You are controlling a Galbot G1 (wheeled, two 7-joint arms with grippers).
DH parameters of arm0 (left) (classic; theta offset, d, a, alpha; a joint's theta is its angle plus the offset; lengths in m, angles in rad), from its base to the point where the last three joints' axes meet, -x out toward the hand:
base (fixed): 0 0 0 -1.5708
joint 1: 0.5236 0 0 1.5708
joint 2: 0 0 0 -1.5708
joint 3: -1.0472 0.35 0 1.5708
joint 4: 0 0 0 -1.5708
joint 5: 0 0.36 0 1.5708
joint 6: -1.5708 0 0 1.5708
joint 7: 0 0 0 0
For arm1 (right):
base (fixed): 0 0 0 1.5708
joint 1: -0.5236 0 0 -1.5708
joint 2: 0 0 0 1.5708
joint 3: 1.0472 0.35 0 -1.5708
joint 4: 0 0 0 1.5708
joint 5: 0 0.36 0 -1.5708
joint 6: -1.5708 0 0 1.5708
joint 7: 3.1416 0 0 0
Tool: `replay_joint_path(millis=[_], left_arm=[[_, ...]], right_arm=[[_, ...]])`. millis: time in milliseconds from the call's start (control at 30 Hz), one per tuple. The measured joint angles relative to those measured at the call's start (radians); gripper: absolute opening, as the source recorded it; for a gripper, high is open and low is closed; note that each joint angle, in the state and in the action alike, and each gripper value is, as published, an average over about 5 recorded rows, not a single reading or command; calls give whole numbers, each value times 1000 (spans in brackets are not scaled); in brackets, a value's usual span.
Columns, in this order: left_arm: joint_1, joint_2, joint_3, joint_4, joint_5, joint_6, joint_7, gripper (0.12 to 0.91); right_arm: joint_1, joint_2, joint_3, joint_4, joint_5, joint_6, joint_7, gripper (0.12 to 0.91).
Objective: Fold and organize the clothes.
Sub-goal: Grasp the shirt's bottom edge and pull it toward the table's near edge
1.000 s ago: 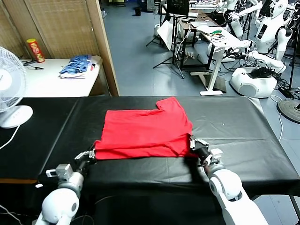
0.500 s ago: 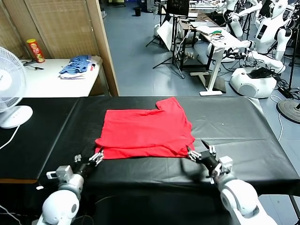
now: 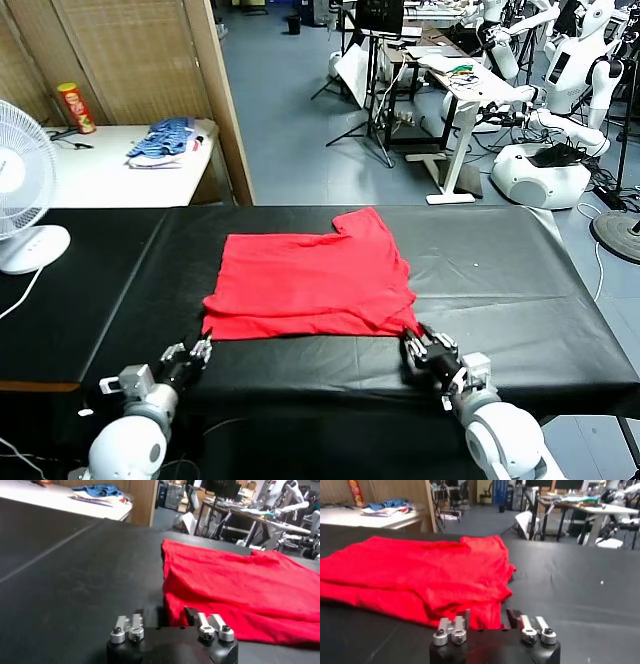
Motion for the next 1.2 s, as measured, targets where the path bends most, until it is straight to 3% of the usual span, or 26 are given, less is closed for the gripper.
replay_joint_path(millis=[400, 567, 667, 767, 1000, 1100, 1200], left_arm=[[84, 26, -20, -99, 110, 25, 1, 125], [151, 42, -43, -159, 140, 43, 9, 125], [182, 51, -56, -181, 137, 55, 13, 131], [206, 55, -68, -199, 133, 66, 14, 197], [272, 46, -97, -265, 119, 92, -7, 604], [291, 47, -103, -311, 78, 94, -31, 739], [270, 59, -97, -343, 21, 103, -59, 790]], right_arm=[[-175, 20, 62, 170, 7, -97, 73, 122], [-233, 34, 70, 218, -3, -98, 66, 125], [-259, 34, 75, 241, -13, -99, 46, 193], [-282, 26, 90, 270, -10, -100, 36, 340], [-290, -10, 145, 350, 62, -101, 51, 719], [-234, -31, 154, 348, 91, -92, 69, 786], [-126, -54, 137, 294, 109, -82, 71, 796]])
